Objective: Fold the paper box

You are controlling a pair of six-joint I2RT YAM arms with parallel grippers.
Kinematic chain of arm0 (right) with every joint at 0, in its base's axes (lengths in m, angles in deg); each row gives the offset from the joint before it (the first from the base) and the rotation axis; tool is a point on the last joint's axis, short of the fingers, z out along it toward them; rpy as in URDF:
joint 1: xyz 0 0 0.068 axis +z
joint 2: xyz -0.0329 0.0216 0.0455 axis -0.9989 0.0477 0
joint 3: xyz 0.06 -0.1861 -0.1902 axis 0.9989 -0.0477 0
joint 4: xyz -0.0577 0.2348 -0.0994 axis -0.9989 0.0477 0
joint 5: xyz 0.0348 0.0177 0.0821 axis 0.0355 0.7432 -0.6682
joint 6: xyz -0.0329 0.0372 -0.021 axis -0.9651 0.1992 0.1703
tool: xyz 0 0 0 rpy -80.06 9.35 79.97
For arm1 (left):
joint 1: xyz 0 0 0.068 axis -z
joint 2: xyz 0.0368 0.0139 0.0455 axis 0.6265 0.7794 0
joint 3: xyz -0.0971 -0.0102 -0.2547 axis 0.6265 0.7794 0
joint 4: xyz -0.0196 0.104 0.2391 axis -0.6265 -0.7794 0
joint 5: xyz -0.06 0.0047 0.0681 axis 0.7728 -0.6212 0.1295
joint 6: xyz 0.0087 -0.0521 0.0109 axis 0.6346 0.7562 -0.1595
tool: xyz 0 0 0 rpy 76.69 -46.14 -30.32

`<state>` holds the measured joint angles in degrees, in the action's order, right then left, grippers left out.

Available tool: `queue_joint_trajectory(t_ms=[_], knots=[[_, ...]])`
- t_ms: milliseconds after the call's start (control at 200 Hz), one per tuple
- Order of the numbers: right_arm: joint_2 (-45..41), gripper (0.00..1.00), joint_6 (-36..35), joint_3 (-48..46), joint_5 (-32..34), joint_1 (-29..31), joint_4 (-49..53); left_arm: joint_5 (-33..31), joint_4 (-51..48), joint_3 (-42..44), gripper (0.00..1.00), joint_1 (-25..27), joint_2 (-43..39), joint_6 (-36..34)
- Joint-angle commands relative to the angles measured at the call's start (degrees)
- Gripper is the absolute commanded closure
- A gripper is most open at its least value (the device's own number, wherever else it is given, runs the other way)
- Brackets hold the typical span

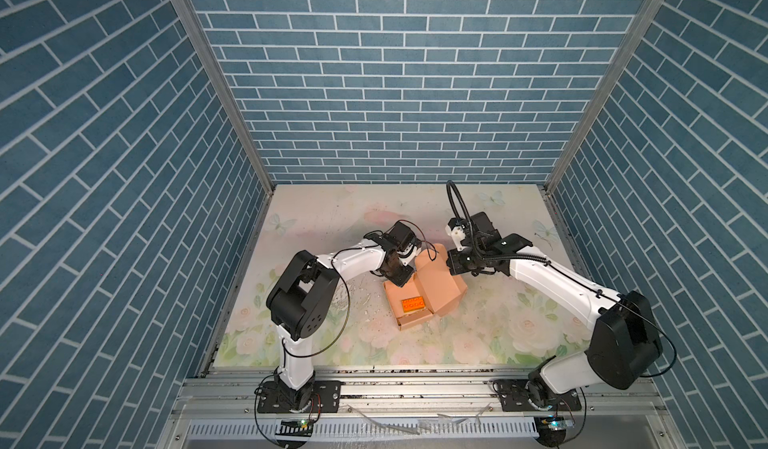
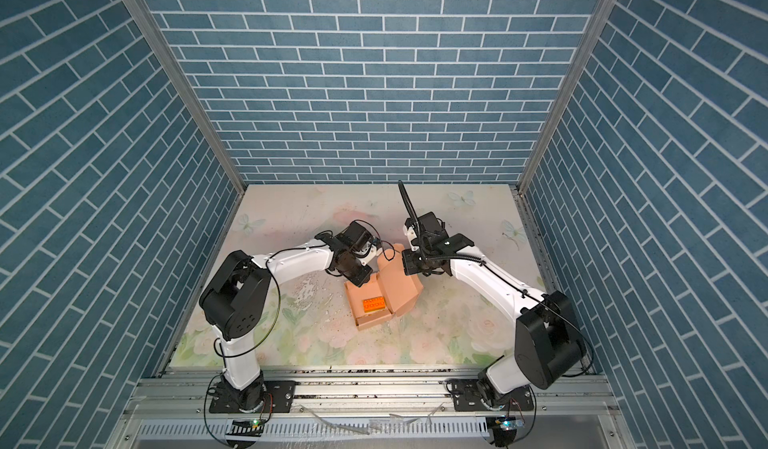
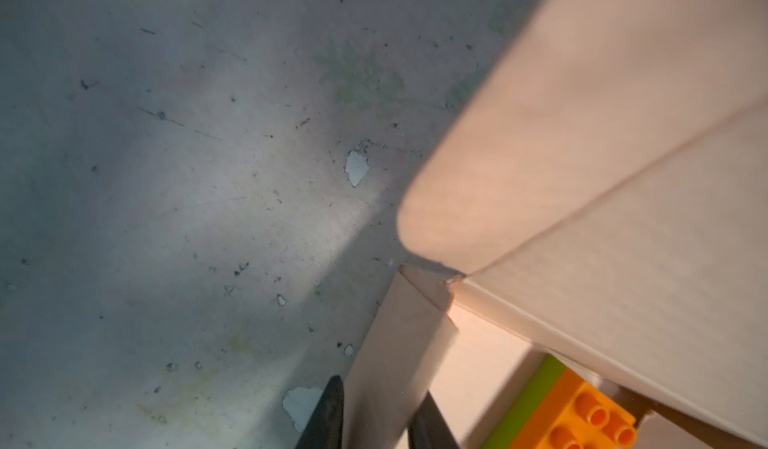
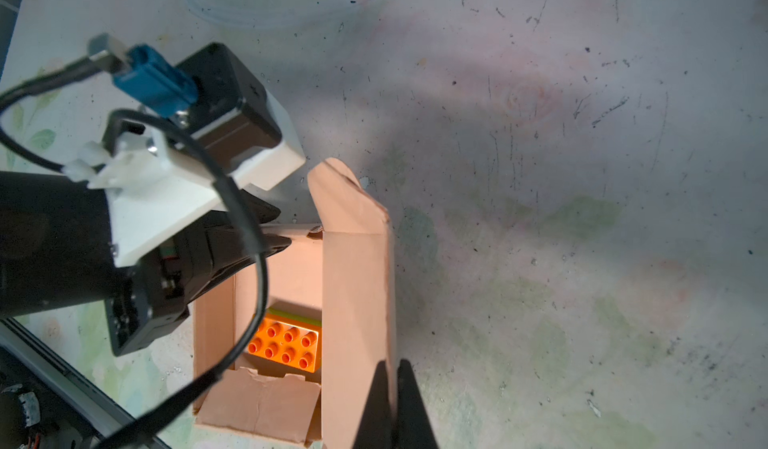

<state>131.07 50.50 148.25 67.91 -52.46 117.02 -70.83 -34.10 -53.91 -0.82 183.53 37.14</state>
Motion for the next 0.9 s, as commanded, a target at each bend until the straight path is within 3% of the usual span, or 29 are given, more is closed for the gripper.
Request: queue_joint_trajectory(t_ms=[0,145,320,555,895], knots=[[-0.2,1.0,-2.9,1.9,-0.3,-0.2,0.6,-1.6,0.5,1.4,0.79,1.4,-0.9,-0.2],[-0.9,1.0,-3.1,1.9,-0.6,-0.1,0.6,-4.0,2.3,2.9,0.86,2.9,-2.2,0.0],[-2.0,1.0,-3.1,1.9,-1.3,-0.2,0.7,-7.5,5.4,5.8,0.87,4.8,-3.7,0.0],[-3.1,1.0,-3.1,2.4,-2.0,-0.2,1.1,-11.1,7.2,6.5,0.79,7.3,-3.4,-1.2],[-3.2,1.0,-3.1,3.0,-3.0,-0.1,1.2,-11.5,8.2,4.9,0.77,8.3,0.2,-2.5]])
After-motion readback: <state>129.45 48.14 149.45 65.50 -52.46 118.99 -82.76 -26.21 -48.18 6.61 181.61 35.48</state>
